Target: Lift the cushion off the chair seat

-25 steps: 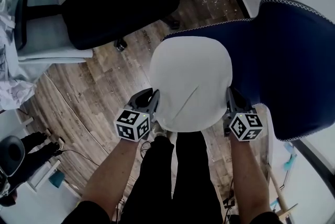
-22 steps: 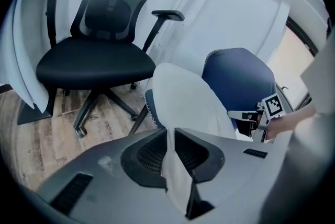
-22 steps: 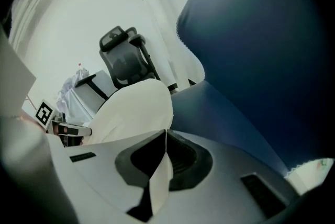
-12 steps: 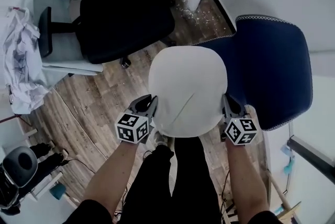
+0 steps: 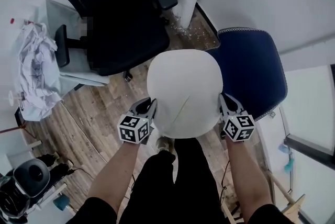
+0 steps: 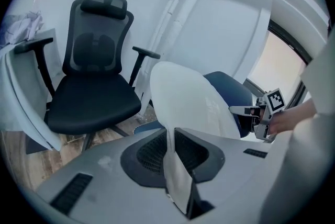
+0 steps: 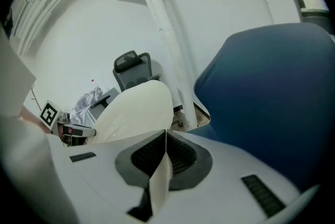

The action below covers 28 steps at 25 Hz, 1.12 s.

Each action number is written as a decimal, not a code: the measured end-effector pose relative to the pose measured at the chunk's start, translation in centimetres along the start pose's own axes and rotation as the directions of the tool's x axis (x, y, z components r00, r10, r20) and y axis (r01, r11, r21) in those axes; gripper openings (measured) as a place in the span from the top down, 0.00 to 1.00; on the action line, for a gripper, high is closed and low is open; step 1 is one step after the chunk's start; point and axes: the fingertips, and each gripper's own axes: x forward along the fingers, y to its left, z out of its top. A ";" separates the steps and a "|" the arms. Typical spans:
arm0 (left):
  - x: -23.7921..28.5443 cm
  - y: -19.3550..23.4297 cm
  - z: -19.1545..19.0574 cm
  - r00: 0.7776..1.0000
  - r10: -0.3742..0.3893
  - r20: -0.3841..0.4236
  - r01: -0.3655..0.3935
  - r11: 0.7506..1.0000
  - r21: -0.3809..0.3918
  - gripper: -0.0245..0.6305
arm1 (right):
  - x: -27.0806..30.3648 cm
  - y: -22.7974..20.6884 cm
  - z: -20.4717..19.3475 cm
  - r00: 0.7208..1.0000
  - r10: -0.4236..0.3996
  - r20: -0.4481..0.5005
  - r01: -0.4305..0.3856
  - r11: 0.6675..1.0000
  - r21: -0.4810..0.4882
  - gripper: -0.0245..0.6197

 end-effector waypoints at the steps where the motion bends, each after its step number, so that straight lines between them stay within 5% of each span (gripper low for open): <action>1: -0.4 -0.2 0.8 1.000 -0.003 0.010 0.003 1.000 0.007 0.89 | -0.4 0.2 0.8 1.000 -0.003 0.013 0.003 1.000 0.000 0.93; 20: -8.1 -5.2 13.5 0.986 -0.047 0.160 0.036 0.997 0.071 0.89 | -7.7 4.6 15.0 0.986 -0.008 0.165 0.017 0.999 -0.049 0.93; 28: -10.8 -7.3 18.7 0.973 -0.090 0.213 0.055 0.984 0.168 0.89 | -10.2 5.8 20.4 0.971 0.005 0.238 0.016 0.996 -0.088 0.93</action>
